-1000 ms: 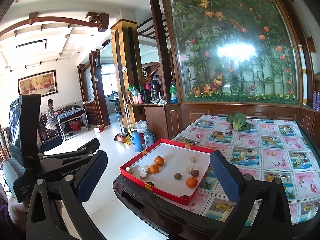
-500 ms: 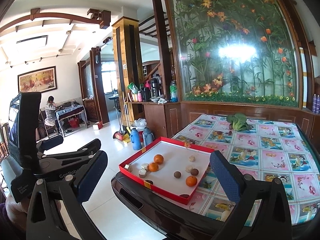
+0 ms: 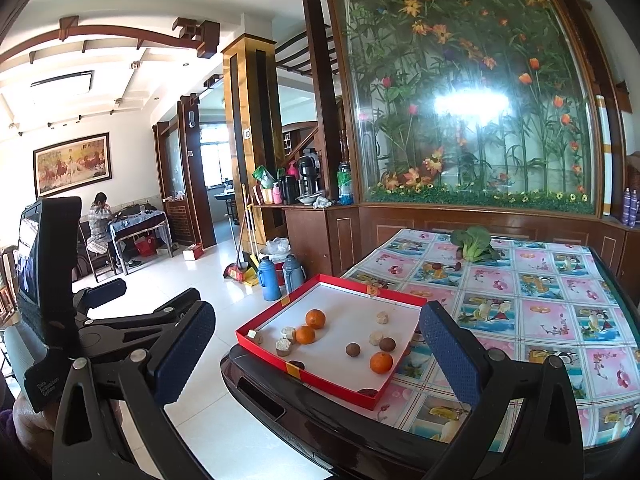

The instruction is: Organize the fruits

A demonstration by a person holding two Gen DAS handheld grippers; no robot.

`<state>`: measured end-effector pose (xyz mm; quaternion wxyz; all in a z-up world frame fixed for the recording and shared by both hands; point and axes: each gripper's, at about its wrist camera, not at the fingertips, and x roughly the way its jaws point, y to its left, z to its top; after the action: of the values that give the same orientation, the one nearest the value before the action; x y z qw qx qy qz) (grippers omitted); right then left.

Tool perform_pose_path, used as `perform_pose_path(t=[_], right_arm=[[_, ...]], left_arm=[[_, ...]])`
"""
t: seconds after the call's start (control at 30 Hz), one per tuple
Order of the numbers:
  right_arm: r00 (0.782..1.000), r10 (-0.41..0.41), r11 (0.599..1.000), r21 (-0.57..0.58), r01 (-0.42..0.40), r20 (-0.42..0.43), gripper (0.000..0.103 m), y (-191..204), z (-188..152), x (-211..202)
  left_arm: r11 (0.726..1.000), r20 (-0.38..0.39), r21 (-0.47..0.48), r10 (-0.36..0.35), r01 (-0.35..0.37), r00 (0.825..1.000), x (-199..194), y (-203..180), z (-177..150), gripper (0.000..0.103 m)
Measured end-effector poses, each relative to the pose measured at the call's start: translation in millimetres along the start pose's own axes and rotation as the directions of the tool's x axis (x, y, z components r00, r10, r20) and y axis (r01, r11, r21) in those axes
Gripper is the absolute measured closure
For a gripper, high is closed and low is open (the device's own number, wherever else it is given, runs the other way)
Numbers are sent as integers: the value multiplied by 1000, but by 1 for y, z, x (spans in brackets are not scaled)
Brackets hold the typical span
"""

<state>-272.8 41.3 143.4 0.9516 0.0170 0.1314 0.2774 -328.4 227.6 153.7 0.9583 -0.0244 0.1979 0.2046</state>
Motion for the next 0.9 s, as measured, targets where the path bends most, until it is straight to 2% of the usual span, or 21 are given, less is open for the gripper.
perform_pose_path(t=[0.9], right_arm=[[1000,0,1000,-10,0,-16,1,-6,1,2]], left_arm=[[1000,-7,-17,3,-3,1000,4,10,-13,0]])
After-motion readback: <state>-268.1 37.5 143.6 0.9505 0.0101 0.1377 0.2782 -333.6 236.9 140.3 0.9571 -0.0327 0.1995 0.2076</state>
